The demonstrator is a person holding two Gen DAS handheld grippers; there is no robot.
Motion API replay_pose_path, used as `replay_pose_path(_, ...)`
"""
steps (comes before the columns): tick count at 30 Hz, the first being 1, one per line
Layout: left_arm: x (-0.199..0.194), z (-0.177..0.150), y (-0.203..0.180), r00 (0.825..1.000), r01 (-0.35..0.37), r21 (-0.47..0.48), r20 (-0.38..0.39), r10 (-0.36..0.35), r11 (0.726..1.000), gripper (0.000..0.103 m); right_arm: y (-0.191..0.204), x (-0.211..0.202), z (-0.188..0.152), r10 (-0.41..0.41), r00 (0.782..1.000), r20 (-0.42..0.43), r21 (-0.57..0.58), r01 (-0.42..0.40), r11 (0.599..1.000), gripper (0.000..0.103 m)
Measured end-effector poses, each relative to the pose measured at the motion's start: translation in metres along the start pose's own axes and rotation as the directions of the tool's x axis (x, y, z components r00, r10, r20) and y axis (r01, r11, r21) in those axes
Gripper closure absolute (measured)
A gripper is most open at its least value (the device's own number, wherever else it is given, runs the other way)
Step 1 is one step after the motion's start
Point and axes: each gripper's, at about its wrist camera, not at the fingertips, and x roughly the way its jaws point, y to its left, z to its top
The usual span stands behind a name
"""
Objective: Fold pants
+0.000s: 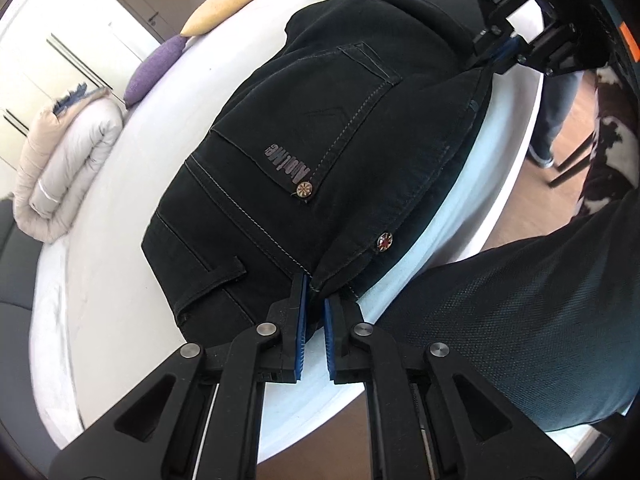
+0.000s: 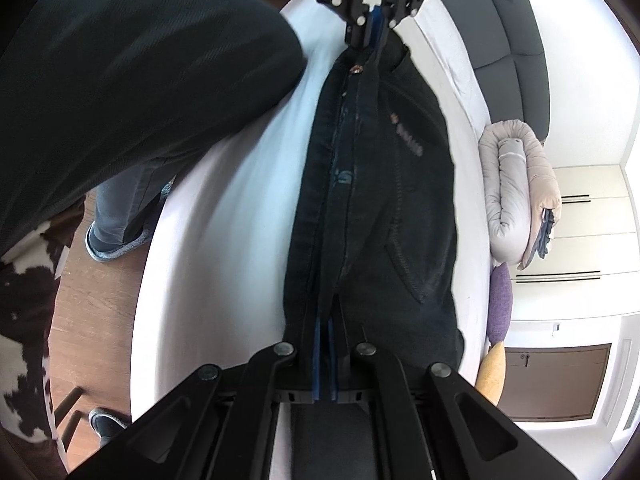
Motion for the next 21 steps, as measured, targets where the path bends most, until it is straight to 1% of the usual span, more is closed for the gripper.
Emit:
replay_pose_path(2,-0.003,-0.001,-0.002,1.0,-0.02,0.03,-0.019,0.021,0.999,0.093,-0.002,0.0,0.001,-0.001,1.0,-0.005,0.039,0.001,0.999,0.096)
replay_pose_path(3,-0.005,-0.001,-0.001,0.999,-0.011,0.032,-0.034,0.012,0.999,0.089,-0.004,0.0,0.002,0.004,1.0,-0.007,0.06,-0.004,0.998,0.096)
replay_pose_path(6,-0.015,-0.002,0.011,0.993,0.055,-0.002,-0.107,-0.055,0.998,0.087,-0.004,-0.001,0.001,-0.008,1.0,-0.009,0.061,0.009,0.998,0.095)
replay_pose_path(8,-0.02,-0.003,0.018,0.986,0.07,-0.017,-0.149,-0.072,0.997,0.087,-0.003,0.0,0.002,-0.016,1.0,-0.014,0.064,0.017,0.998,0.095)
replay_pose_path(9,-0.023,-0.002,0.022,0.986,0.054,-0.024,-0.154,-0.057,0.998,0.086,-0.004,0.0,0.002,-0.018,1.0,-0.015,0.068,0.019,0.997,0.095)
replay_pose_path(10,-0.027,0.005,0.029,0.989,0.032,-0.055,-0.141,-0.039,0.998,0.087,-0.004,0.0,0.003,-0.021,1.0,-0.015,0.075,0.022,0.997,0.095)
replay_pose_path(12,-0.035,0.022,0.04,0.995,0.039,-0.137,-0.087,-0.051,0.99,0.087,-0.003,0.001,0.004,-0.027,1.0,-0.015,0.085,0.028,0.996,0.095)
replay_pose_path(14,-0.04,0.049,0.049,0.997,0.072,-0.233,0.012,-0.072,0.97,0.087,-0.002,0.002,0.005,-0.038,0.999,-0.012,0.102,0.039,0.994,0.095)
replay_pose_path(16,-0.032,0.076,0.052,0.993,0.11,-0.311,0.079,-0.09,0.944,0.087,-0.003,0.002,0.004,-0.047,0.999,-0.002,0.141,0.047,0.989,0.095)
replay_pose_path(17,-0.022,0.09,0.054,0.989,0.136,-0.357,0.098,-0.108,0.924,0.087,-0.004,0.001,0.003,-0.048,0.999,0.003,0.161,0.047,0.986,0.095)
replay_pose_path(18,-0.01,0.101,0.054,0.987,0.157,-0.392,0.099,-0.128,0.906,0.087,-0.005,0.001,0.002,-0.049,0.999,0.01,0.184,0.046,0.982,0.095)
replay_pose_path(20,0.025,0.123,0.051,0.98,0.2,-0.469,0.075,-0.187,0.86,0.087,-0.009,-0.001,-0.001,-0.052,0.998,0.029,0.253,0.043,0.967,0.092)
replay_pose_path(21,0.048,0.129,0.047,0.968,0.239,-0.503,0.052,-0.247,0.831,0.087,-0.013,-0.003,-0.005,-0.06,0.997,0.038,0.294,0.047,0.955,0.087)
